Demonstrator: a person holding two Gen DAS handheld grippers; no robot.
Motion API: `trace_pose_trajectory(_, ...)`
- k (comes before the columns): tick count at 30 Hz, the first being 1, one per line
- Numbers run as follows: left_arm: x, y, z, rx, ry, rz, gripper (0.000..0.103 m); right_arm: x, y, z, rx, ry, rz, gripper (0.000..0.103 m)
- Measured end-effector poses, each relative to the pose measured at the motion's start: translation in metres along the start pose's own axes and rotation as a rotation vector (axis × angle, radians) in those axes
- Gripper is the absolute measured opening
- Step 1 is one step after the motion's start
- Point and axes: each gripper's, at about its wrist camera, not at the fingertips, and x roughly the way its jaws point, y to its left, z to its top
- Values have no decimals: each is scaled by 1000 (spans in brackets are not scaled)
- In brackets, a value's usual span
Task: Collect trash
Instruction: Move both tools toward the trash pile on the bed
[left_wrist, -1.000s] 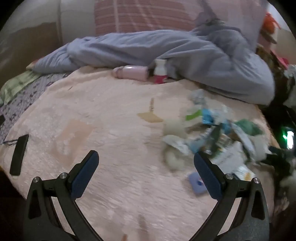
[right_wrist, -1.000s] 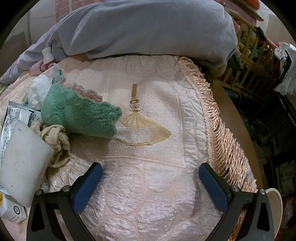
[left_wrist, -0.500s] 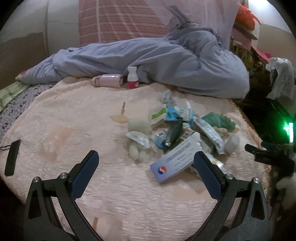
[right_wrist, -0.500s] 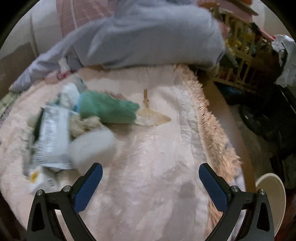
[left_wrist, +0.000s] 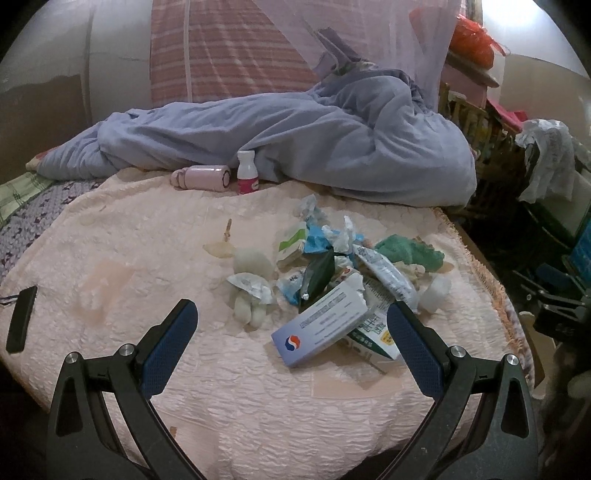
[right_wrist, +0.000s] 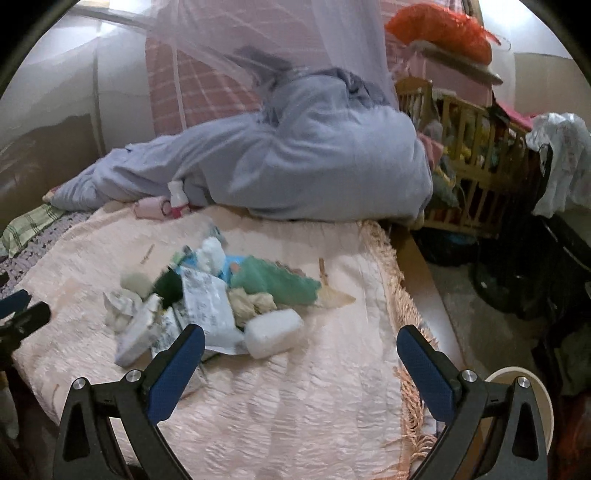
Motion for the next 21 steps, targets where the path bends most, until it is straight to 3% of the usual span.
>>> trace_pose_trajectory(21,-5,-2,0,3,-15,9,102,-29,23,3,-30,-80,-5,103)
